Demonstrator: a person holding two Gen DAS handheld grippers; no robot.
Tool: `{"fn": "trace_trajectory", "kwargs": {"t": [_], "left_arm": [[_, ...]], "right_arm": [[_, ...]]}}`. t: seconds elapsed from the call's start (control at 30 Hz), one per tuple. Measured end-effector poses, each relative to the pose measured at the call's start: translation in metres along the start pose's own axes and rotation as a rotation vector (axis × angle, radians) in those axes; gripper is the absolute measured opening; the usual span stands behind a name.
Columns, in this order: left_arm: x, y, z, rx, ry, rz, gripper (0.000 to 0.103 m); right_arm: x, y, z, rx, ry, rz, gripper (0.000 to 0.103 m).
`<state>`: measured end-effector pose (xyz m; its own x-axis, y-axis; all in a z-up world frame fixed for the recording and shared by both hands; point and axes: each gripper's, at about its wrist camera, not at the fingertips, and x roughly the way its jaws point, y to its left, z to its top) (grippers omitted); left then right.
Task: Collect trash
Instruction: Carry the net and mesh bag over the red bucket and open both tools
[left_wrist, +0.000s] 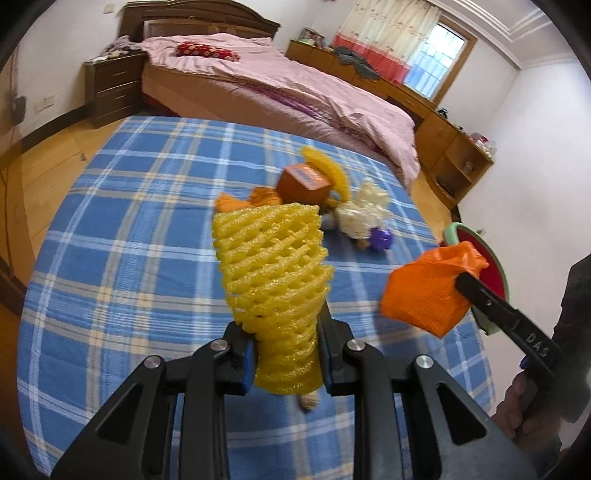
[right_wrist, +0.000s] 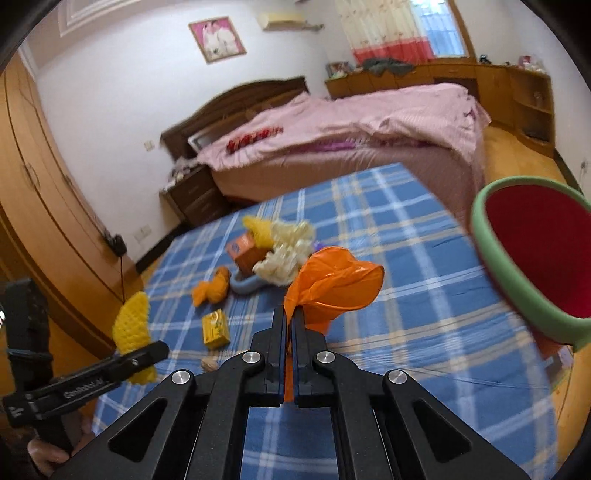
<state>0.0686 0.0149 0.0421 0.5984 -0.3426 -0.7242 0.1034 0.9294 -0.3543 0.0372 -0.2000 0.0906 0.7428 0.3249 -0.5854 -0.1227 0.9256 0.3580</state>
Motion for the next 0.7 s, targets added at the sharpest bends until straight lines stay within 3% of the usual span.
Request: {"fn": "trace_trajectory", "kwargs": {"t": [0.47, 0.7], "left_arm": [[0.017, -0.105, 0.014, 0.17, 0.087, -0.173, 0.025], [0.043, -0.165, 0.021, 0.282, 0.122, -0.207, 0.025]], "right_arm": [[-0.085, -0.073, 0.023, 0.108, -0.194, -0.1, 0.002], [-0.106, -0.123, 0.03, 0.179, -0.251, -0.177, 0.002]]}}
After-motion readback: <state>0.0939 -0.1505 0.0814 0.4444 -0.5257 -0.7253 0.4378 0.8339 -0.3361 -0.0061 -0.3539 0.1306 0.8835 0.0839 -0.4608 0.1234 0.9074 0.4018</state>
